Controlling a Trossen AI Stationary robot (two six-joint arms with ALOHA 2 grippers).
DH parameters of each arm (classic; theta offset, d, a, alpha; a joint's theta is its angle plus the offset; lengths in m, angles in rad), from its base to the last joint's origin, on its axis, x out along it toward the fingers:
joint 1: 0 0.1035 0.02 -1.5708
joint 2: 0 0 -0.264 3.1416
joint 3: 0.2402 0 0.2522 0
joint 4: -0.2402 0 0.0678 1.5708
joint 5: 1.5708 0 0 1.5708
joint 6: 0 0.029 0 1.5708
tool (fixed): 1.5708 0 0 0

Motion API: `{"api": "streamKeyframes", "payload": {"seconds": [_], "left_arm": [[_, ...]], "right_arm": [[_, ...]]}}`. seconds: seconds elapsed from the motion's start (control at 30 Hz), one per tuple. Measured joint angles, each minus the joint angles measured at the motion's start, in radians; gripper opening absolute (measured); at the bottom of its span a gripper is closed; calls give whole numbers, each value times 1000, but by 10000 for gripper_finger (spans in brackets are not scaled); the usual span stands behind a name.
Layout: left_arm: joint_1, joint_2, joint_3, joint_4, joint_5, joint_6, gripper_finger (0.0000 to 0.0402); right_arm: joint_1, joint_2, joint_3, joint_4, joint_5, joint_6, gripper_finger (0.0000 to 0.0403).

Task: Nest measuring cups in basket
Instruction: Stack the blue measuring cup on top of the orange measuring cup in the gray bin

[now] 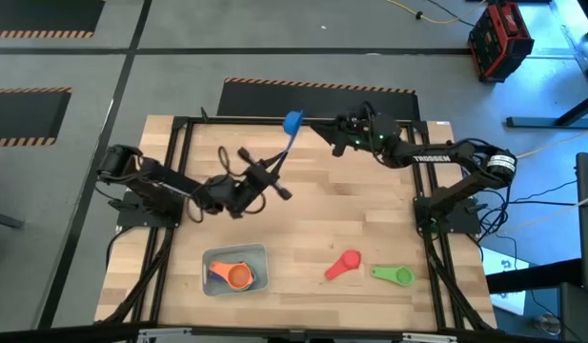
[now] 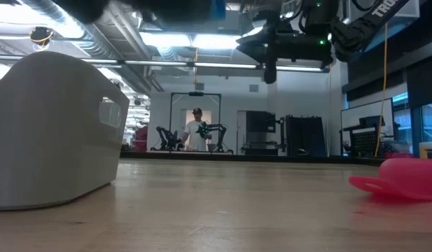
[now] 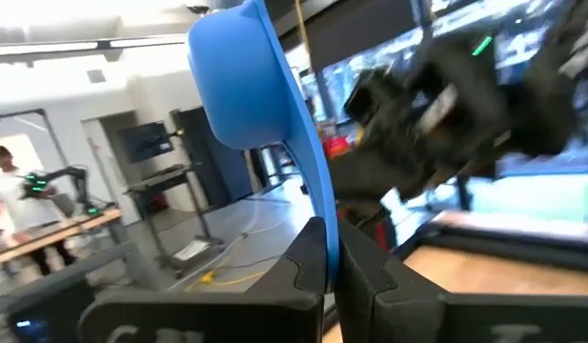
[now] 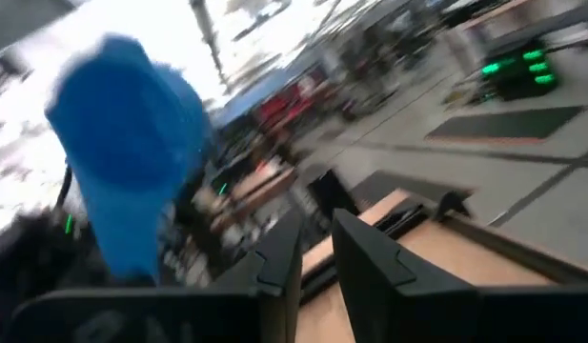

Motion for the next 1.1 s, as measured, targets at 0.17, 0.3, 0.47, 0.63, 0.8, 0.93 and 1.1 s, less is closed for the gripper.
{"api": "streamKeyframes", "payload": {"seconds": [0.17, 0.3, 0.47, 0.63, 0.8, 0.93, 1.1], "left_arm": [[-159, -84, -2, -2, -100, -2, 0], [-310, -129, -2, -3, -170, -64, 0], [-486, -153, -2, -3, -239, -202, 0], [-632, -154, -2, -4, -299, -350, 0], [-747, -154, -2, -27, -301, -504, 0], [-815, -154, -2, -79, -282, -699, 1], [-851, -153, -2, -235, -157, -1035, 1]], "right_arm": [[-17, 0, 0, -49, -242, -79, 67], [-13, 0, 0, -94, -379, -172, 67], [19, 0, 0, -144, -447, -295, 64], [55, -1, 0, -185, -479, -391, 29], [87, -1, 0, -227, -479, -442, 8], [116, -1, 0, -294, -478, -446, 9], [175, -1, 0, -399, -479, -502, 6]]}}
